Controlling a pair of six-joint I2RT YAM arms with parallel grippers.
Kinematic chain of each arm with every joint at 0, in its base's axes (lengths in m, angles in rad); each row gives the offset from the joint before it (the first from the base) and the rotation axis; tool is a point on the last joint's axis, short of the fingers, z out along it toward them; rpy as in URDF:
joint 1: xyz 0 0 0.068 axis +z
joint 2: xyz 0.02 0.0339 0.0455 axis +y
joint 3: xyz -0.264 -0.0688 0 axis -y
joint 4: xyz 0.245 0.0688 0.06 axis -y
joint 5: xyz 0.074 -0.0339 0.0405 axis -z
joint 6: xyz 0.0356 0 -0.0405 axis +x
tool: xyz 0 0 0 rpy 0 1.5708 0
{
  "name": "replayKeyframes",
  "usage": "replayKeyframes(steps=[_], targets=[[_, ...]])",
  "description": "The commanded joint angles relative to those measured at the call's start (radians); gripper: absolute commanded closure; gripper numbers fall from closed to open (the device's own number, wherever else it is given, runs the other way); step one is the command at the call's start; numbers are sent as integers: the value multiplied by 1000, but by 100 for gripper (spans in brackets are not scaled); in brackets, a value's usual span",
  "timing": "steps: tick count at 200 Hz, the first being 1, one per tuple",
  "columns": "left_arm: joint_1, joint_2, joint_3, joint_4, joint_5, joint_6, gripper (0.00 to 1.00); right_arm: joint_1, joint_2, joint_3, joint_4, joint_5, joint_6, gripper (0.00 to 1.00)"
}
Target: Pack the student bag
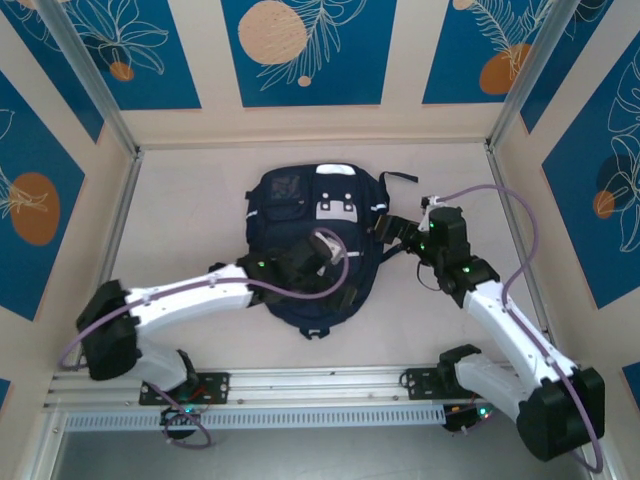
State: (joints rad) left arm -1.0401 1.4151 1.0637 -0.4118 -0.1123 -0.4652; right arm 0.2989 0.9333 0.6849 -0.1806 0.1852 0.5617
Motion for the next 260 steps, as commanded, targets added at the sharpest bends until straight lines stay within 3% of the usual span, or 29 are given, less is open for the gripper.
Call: replayKeyframes(steps=[1, 19, 36, 49, 73, 89, 111, 128, 141, 163, 184, 196, 225, 248, 254, 260], targets=[[33, -147, -34, 41, -289, 78, 0, -9, -70, -9, 29, -11, -88, 1], [51, -257, -106, 142, -537, 185, 0, -13, -82, -17, 48, 107, -98, 1], [141, -343, -234, 327, -541, 390, 0, -47, -30, 20, 26, 145, -136, 1], [275, -371, -301, 399, -474, 421, 0, -73, 16, 29, 45, 124, -176, 1], [506, -388, -355, 467, -191, 445, 0, -91, 17, -86, 306, 49, -250, 1], [593, -388, -418, 579, -219, 484, 0, -90, 6, -202, 548, -33, -360, 1], [741, -374, -535, 725, -114, 610, 0, -101, 23, -269, 662, -40, -492, 1], [879, -314, -582, 737, -63, 558, 0, -120, 46, -294, 642, 53, -538, 1], [959, -267, -637, 790, -25, 509, 0, -172, 65, -359, 724, 53, -511, 1], [983, -198, -725, 960, -49, 471, 0, -253, 150, -461, 913, -3, -453, 1], [983, -135, -712, 1046, 26, 526, 0, -274, 249, -467, 986, -27, -487, 1], [984, -103, -731, 1144, 60, 540, 0, -282, 269, -480, 1033, -107, -526, 1], [969, -18, -619, 1026, 185, 579, 0, -300, 466, -511, 1325, -97, -462, 1], [942, 96, -738, 1359, 58, 548, 0, -301, 643, -497, 1500, -115, -457, 1], [942, 141, -760, 1476, 32, 541, 0, -302, 624, -485, 1456, -116, -459, 1], [941, 135, -745, 1424, 17, 536, 0, -300, 584, -453, 1343, -104, -461, 1]])
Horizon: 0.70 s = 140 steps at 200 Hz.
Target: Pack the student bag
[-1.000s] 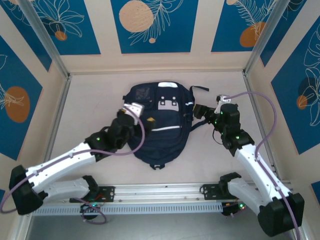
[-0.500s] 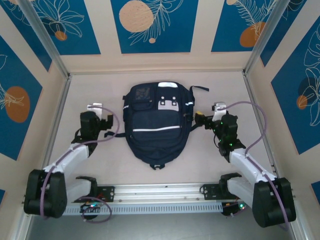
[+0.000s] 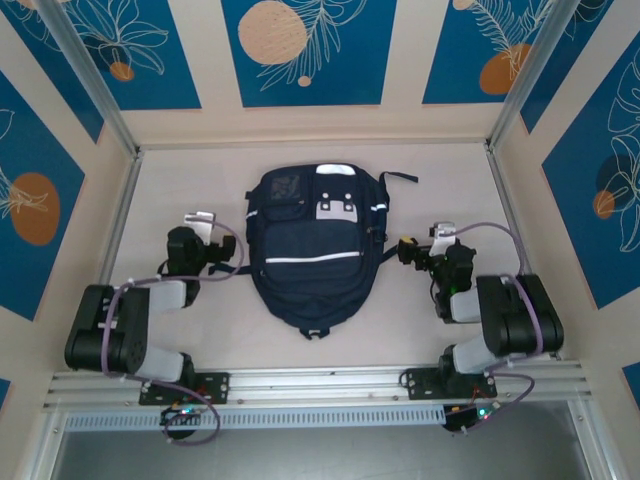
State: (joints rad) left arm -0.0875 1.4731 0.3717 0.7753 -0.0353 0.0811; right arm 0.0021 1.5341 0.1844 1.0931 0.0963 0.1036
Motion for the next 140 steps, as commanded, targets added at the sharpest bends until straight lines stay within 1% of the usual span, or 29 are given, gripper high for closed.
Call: replayKeyframes(steps=[1, 2, 8, 16, 25, 28, 33, 38, 48, 58, 68, 78, 140], targets=[[-12, 73, -48, 237, -61, -11, 0, -4, -22, 55, 41, -13, -3, 1], [-12, 66, -39, 184, -61, -11, 0, -5, -28, 62, 19, -13, -2, 1], [-12, 50, 11, 67, -54, -12, 0, -8, -32, 109, -75, -10, 4, 1], [1, 75, 26, 82, -30, -22, 0, -13, 5, 166, -115, -11, 21, 1], [12, 64, 36, 42, -41, -38, 0, -12, -6, 226, -266, -5, 15, 1], [12, 70, 36, 50, -42, -38, 0, -7, -12, 230, -291, 3, 9, 1], [13, 72, 30, 71, -41, -38, 0, -4, 0, 221, -253, 3, 9, 1], [13, 65, 35, 47, -40, -39, 0, -4, 10, 217, -223, 3, 12, 1], [12, 71, 33, 62, -41, -38, 0, -3, -6, 227, -272, 5, 7, 1], [12, 70, 33, 58, -40, -38, 0, -2, 3, 218, -238, 6, 8, 1], [13, 66, 33, 54, -38, -40, 0, -2, -5, 223, -264, 6, 6, 1], [14, 67, 33, 57, -37, -40, 0, -2, -2, 216, -240, 5, 5, 1], [15, 62, 26, 66, -37, -38, 0, 1, -7, 213, -243, 13, 1, 1]])
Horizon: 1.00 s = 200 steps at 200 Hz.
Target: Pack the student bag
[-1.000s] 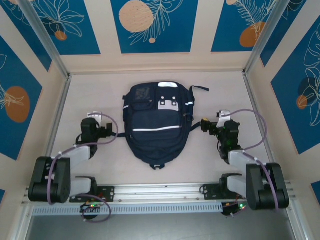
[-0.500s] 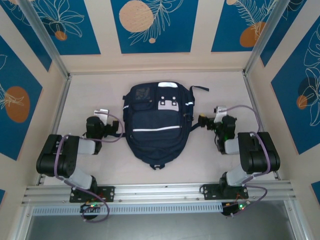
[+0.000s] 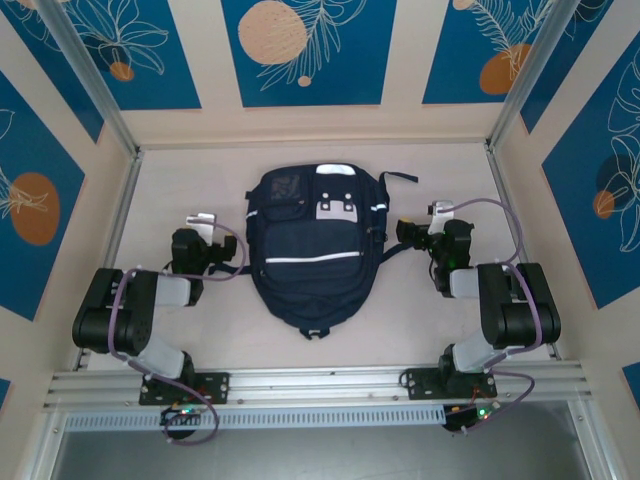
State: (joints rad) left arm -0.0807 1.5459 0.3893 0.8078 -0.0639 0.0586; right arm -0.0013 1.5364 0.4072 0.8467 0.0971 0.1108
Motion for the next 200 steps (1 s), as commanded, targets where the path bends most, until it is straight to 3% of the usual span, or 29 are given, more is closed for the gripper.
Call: replayKeyframes(steps=[1, 200], targets=[[7, -10, 8, 34, -8, -16, 0, 4, -10, -9, 3, 12, -7, 1], [7, -7, 13, 26, -8, -16, 0, 14, -10, -9, 1, -31, -34, 1]])
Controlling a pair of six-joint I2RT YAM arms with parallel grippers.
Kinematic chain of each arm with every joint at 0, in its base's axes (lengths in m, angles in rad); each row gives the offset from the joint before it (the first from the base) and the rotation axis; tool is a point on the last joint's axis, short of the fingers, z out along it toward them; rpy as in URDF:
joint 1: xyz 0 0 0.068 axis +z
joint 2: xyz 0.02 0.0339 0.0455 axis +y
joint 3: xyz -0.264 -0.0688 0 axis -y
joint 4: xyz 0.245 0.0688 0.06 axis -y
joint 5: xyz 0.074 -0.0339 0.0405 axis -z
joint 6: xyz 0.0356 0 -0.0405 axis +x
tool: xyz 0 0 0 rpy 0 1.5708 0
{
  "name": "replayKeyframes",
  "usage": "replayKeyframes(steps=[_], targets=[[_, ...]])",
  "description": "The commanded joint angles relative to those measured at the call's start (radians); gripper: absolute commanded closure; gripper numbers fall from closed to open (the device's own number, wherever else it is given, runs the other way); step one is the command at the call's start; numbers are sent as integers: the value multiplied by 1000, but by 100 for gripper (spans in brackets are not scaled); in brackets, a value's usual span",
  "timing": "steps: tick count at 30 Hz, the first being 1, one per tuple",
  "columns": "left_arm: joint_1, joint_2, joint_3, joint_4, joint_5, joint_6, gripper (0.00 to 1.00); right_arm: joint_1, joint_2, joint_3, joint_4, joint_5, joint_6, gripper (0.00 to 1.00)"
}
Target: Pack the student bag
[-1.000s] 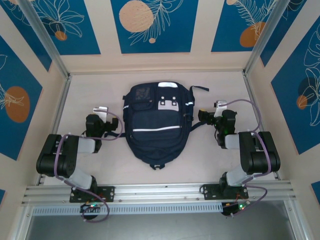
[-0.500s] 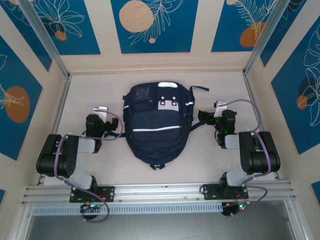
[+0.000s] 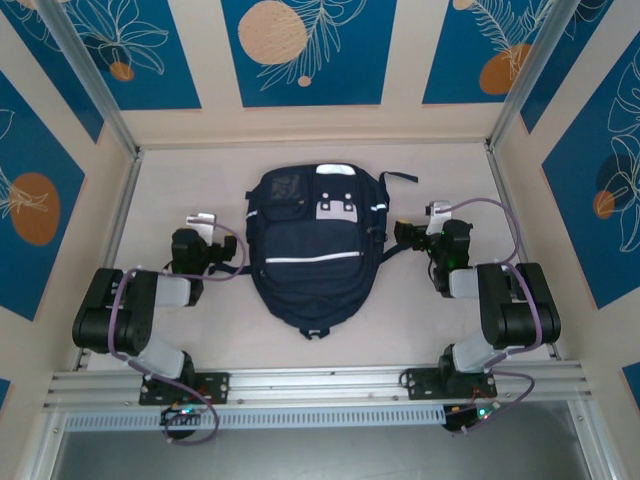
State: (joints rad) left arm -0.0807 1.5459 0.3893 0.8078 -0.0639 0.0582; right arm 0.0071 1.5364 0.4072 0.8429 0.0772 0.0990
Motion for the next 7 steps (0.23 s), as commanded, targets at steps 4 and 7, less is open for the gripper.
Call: replayKeyframes(steps=[4, 7], targets=[[9, -7, 15, 23, -5, -17, 0, 5, -10, -7, 3, -13, -22, 1], [9, -10, 10, 31, -5, -15, 0, 4, -10, -8, 4, -13, -22, 1]])
